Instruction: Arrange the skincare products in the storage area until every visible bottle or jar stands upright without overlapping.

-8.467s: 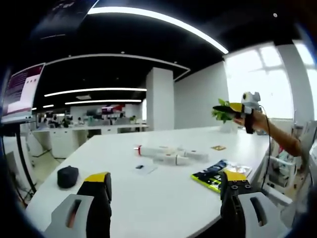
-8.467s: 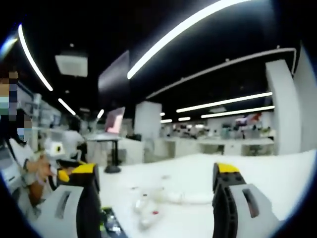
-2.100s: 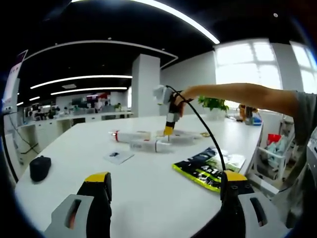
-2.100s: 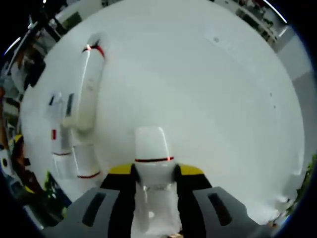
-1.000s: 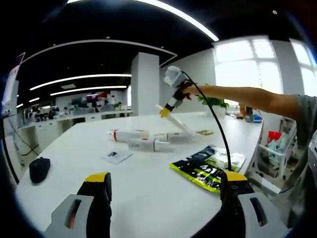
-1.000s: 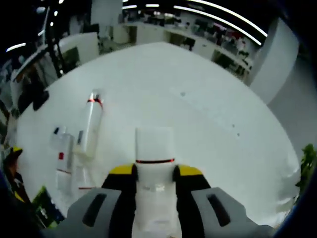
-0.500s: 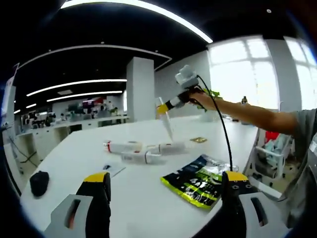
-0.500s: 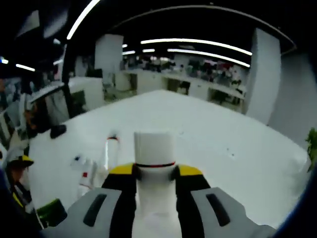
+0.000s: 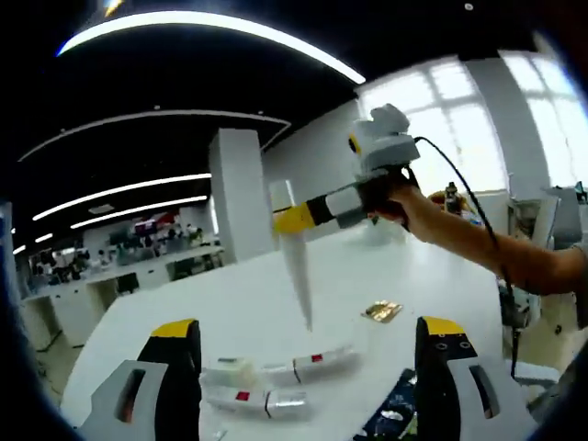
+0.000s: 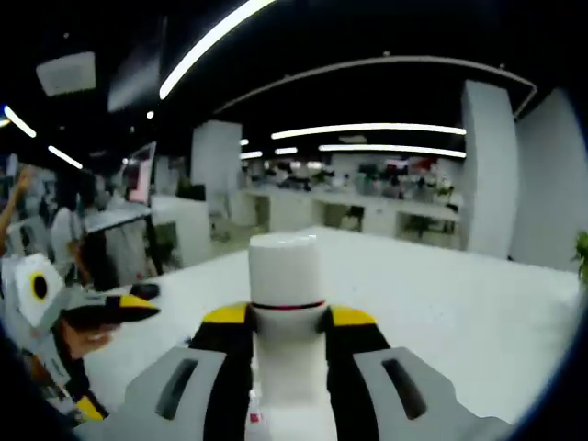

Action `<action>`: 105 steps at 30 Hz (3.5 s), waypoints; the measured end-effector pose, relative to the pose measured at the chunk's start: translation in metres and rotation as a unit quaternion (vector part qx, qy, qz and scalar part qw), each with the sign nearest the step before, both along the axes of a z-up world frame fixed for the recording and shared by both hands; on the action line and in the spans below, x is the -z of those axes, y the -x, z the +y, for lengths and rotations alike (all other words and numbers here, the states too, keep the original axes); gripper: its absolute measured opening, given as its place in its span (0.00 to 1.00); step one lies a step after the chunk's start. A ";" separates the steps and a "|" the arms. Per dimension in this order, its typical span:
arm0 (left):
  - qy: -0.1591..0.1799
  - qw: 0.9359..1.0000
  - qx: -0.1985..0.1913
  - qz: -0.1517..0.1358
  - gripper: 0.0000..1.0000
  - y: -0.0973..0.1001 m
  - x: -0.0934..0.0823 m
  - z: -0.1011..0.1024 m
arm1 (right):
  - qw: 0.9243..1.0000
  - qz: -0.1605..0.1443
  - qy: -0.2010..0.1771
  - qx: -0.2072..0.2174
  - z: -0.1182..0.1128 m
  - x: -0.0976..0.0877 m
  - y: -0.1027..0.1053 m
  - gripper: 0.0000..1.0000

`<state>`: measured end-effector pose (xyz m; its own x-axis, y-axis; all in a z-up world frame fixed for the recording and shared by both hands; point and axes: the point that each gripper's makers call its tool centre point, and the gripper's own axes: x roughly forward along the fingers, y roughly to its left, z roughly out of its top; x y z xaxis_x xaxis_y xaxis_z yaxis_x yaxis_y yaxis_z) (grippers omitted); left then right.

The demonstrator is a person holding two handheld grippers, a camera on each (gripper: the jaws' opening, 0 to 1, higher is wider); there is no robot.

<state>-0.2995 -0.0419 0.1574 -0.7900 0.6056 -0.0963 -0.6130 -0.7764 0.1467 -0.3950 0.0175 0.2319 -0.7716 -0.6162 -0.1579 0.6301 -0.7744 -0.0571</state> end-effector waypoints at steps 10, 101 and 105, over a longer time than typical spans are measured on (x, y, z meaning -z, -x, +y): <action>-0.023 0.994 -0.012 0.107 0.85 0.049 -0.026 0.045 | 0.995 0.059 0.080 -0.025 -0.013 -0.037 -0.045 0.28; 0.584 0.516 0.010 0.626 0.13 0.040 -0.095 0.070 | 0.857 -0.221 0.178 -0.430 -0.025 0.010 -0.087 0.29; 0.586 0.495 0.015 0.641 0.13 0.041 -0.092 0.074 | 0.858 -0.219 0.174 -0.431 -0.024 0.014 -0.088 0.28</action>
<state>-0.3408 0.0317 0.2495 -0.6490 0.7408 0.1731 0.5585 0.3095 0.7696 -0.3068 -0.0063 0.2179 0.0800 -0.9968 -0.0081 0.8796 0.0667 0.4711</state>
